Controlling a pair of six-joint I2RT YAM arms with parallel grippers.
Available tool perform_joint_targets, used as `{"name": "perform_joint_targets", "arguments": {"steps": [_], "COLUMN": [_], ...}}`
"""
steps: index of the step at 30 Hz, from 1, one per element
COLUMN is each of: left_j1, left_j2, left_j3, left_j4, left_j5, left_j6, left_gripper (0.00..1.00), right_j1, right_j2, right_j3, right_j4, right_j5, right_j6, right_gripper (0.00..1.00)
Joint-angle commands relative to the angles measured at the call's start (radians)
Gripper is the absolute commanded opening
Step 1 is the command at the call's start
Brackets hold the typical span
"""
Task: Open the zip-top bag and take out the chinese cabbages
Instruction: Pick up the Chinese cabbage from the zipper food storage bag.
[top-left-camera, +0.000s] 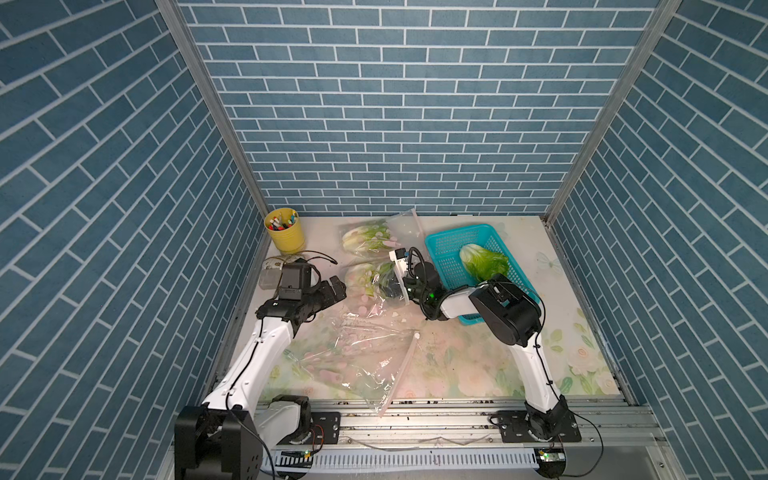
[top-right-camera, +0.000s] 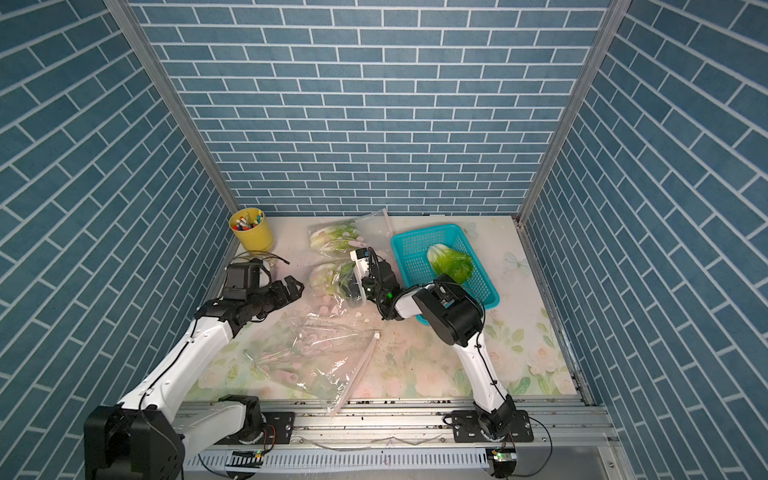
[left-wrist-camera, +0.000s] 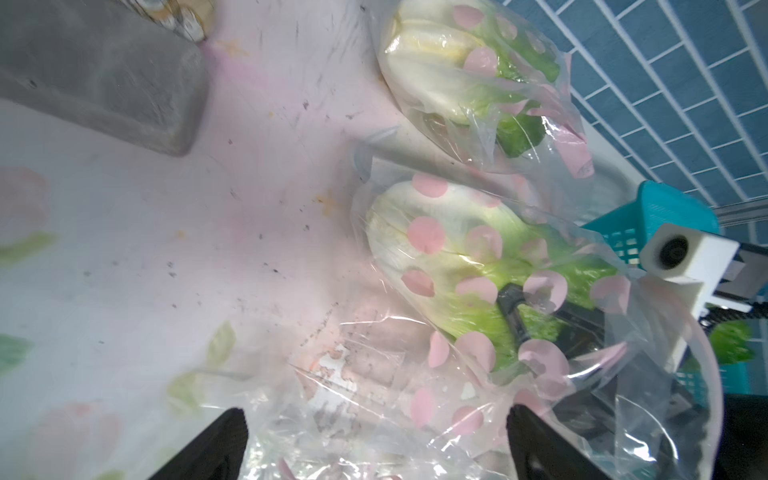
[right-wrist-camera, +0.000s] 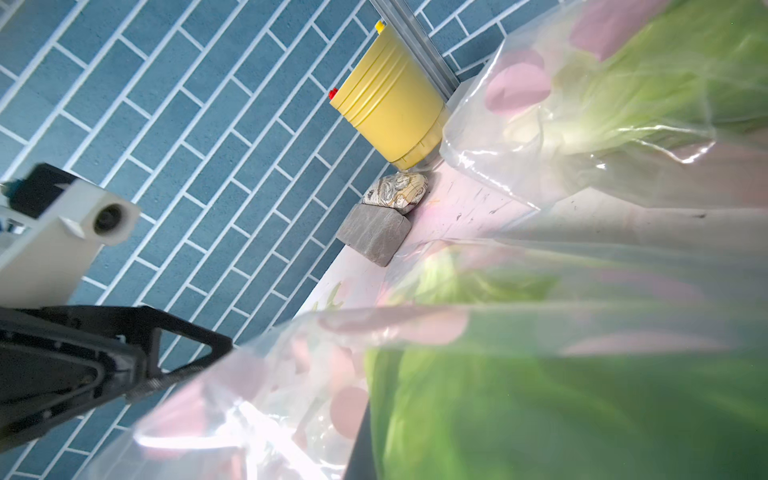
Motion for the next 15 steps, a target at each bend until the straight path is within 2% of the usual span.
{"name": "perform_joint_targets", "arguments": {"steps": [1, 3, 12, 13, 15], "left_j1": [0.005, 0.005, 0.001, -0.001, -0.001], "left_j2": [-0.008, -0.014, -0.098, -0.097, -0.090], "left_j3": [-0.062, -0.086, -0.119, -0.120, -0.129], "left_j4": [0.172, 0.227, 0.297, 0.296, 0.308], "left_j5": [0.159, 0.191, 0.236, 0.241, 0.251], "left_j6": [-0.178, -0.231, -0.306, -0.307, -0.311], "left_gripper": [1.00, 1.00, 0.97, 0.90, 0.83], "right_j1": [-0.008, -0.008, -0.009, -0.010, -0.010], "right_j2": [-0.091, -0.115, -0.148, -0.145, -0.141], "right_j3": [-0.001, -0.006, 0.041, 0.050, 0.064], "right_j4": [0.102, 0.115, 0.098, 0.098, 0.101], "right_j5": [-0.035, -0.030, -0.022, -0.022, -0.025], "right_j6": [0.038, 0.047, 0.073, 0.082, 0.100], "right_gripper": [0.00, 0.00, 0.00, 0.00, 0.00]}}
